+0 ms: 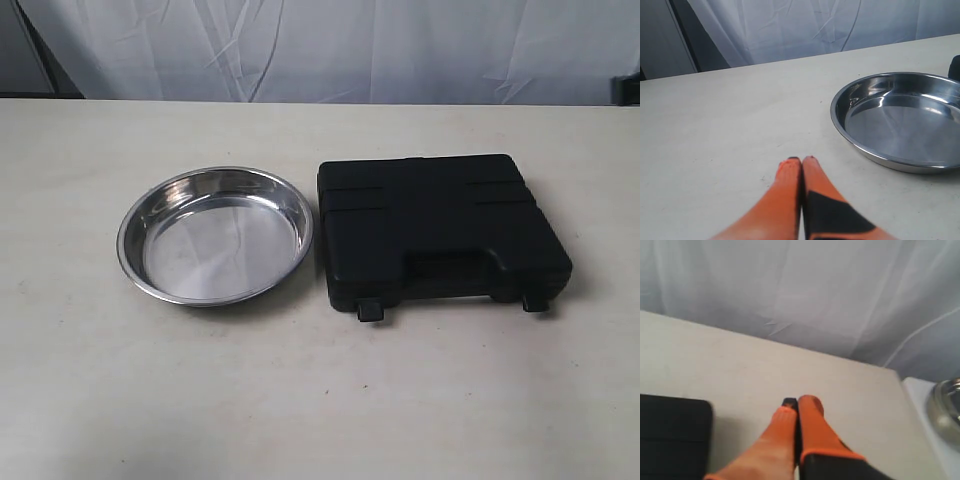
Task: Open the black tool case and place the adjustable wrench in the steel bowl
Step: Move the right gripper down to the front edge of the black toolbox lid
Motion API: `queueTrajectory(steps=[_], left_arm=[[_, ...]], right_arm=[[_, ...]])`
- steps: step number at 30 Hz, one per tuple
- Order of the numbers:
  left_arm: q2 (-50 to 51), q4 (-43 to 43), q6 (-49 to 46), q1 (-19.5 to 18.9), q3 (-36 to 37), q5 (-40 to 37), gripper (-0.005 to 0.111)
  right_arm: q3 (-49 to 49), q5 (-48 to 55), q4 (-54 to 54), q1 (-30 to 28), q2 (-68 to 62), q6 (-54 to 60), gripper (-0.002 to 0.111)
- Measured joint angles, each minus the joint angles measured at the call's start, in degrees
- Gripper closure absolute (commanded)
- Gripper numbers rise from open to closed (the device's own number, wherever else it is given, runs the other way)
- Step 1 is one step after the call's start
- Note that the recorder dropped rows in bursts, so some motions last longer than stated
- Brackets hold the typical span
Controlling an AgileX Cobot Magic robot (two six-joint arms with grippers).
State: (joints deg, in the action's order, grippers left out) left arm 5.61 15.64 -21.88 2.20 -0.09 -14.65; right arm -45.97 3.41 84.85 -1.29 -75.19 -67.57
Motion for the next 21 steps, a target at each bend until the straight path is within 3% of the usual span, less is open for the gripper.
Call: queueTrajectory(steps=[6,9,13,16,19,21], left_arm=[[0.0,0.0,0.0,0.0,0.0,0.0,0.106],[0.0,0.0,0.0,0.0,0.0,0.0,0.106],[0.0,0.0,0.0,0.0,0.0,0.0,0.106],[0.0,0.0,0.0,0.0,0.0,0.1,0.106],[0.0,0.0,0.0,0.0,0.0,0.1,0.106],[0.0,0.0,0.0,0.0,0.0,0.1,0.106]], right_arm=[[-0.1,-1.0,-9.3,8.9,-6.7,0.4,0.109],[-1.3,10.5,-9.1,13.7,-10.3,3.6,0.109],[-4.6,29.1,-12.9,15.4,-14.4,8.6,0.109],[-8.4,32.5,-29.5,15.4,-14.6,25.8,0.109],[-12.8,34.4,-59.1,15.5,-14.6,60.7,0.109],[-16.2,41.3,-78.8,15.5,-15.9,82.9,0.109]])
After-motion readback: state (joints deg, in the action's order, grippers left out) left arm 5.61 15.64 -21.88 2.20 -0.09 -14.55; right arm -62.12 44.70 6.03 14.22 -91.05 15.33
